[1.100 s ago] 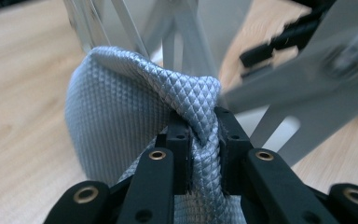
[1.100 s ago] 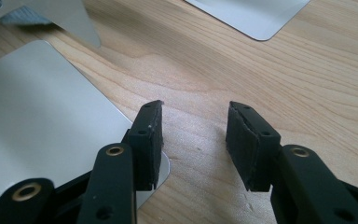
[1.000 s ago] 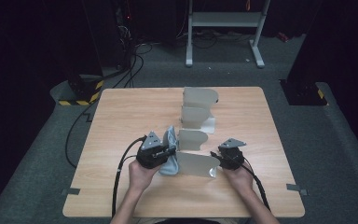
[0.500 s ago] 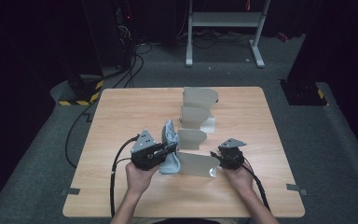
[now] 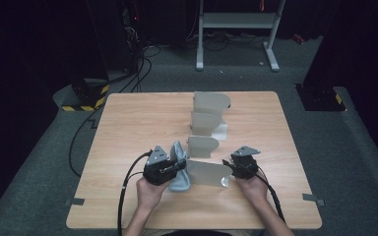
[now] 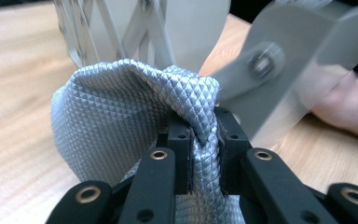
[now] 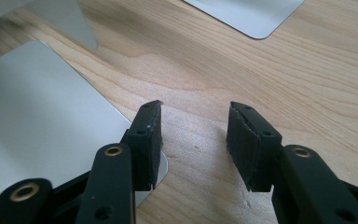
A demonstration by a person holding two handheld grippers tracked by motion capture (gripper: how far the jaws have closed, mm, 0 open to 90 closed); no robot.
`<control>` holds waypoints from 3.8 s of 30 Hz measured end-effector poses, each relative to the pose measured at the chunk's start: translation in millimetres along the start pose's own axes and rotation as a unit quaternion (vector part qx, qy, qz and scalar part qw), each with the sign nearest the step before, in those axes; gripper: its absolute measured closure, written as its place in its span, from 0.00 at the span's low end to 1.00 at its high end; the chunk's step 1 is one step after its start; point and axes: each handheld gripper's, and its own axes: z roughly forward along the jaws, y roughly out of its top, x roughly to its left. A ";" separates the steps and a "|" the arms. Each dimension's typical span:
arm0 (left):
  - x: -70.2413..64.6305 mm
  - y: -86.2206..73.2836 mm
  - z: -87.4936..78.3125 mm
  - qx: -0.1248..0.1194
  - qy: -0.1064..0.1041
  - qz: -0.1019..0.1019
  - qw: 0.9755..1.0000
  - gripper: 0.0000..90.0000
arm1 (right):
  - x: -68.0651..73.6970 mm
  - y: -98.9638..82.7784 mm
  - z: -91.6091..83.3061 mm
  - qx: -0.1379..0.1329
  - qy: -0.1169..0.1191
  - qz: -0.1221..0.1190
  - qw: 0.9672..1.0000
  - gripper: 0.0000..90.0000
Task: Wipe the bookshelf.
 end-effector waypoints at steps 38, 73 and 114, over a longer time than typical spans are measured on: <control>-8.3 27.6 -28.5 -0.064 -0.011 0.006 0.998 0.88 | -1.0 -0.5 -0.3 -0.002 -0.001 -0.002 1.000 0.62; 7.0 -40.4 24.6 0.070 -0.011 -0.028 0.997 0.87 | -0.8 -0.7 -0.7 -0.001 -0.001 0.000 1.000 0.62; 15.1 10.7 16.7 0.001 0.020 -0.014 1.000 0.87 | -1.3 -1.0 -0.9 -0.001 -0.002 0.002 1.000 0.62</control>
